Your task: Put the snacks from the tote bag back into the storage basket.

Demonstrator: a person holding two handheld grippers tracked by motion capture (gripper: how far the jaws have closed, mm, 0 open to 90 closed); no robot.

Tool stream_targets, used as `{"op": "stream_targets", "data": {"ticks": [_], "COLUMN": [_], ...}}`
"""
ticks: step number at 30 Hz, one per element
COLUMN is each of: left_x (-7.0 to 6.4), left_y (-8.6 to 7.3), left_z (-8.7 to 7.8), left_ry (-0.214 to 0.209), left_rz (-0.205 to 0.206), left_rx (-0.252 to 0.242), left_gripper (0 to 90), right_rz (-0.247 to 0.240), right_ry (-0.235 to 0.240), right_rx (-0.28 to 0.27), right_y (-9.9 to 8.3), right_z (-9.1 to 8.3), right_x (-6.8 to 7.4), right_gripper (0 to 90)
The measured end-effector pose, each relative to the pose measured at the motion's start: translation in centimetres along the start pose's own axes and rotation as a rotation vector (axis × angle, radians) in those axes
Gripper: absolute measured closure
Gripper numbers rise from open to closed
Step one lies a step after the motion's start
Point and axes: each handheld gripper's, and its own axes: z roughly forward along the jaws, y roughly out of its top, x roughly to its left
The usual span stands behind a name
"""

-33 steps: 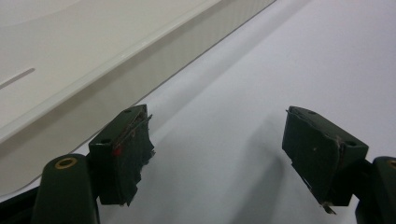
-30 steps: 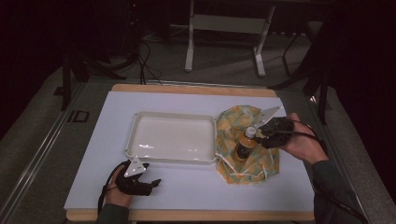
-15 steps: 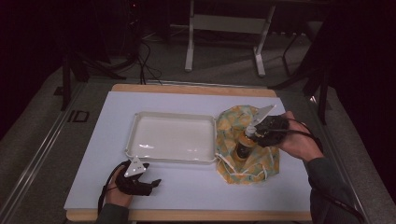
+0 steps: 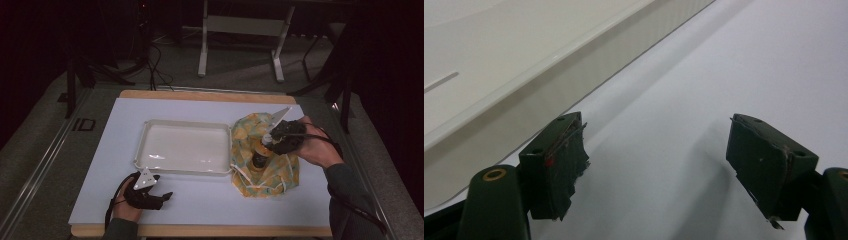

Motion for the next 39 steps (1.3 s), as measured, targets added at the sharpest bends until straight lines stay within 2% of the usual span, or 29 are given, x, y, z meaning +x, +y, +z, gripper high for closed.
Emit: {"op": "stream_targets", "data": {"ticks": [6,16,22,28,39], "left_x": [0.0,0.0,0.0,0.0,-0.1], "left_y": [0.0,0.0,0.0,0.0,0.0], "left_z": [0.0,0.0,0.0,0.0,0.1], "left_ry": [0.0,-0.001,-0.001,-0.002,-0.001], "left_rz": [0.001,0.003,0.005,0.005,0.008], "left_rx": [0.0,0.002,0.001,0.001,0.001], "left_gripper": [23.7,23.7,23.7,23.7,23.7], "right_rz": [-0.015,-0.005,0.027,0.037,0.126], "right_ry": [0.01,0.022,0.078,0.106,0.146], "right_rx": [0.032,0.041,0.05,0.079,0.128], "right_y": [0.5,1.2,1.7,2.3,3.0], "right_z": [0.1,0.6,0.8,1.1,1.2], "right_x": [-0.3,-0.8,-1.3,-1.4,-2.1], "right_gripper": [52.0,51.8,52.0,52.6,56.6]}}
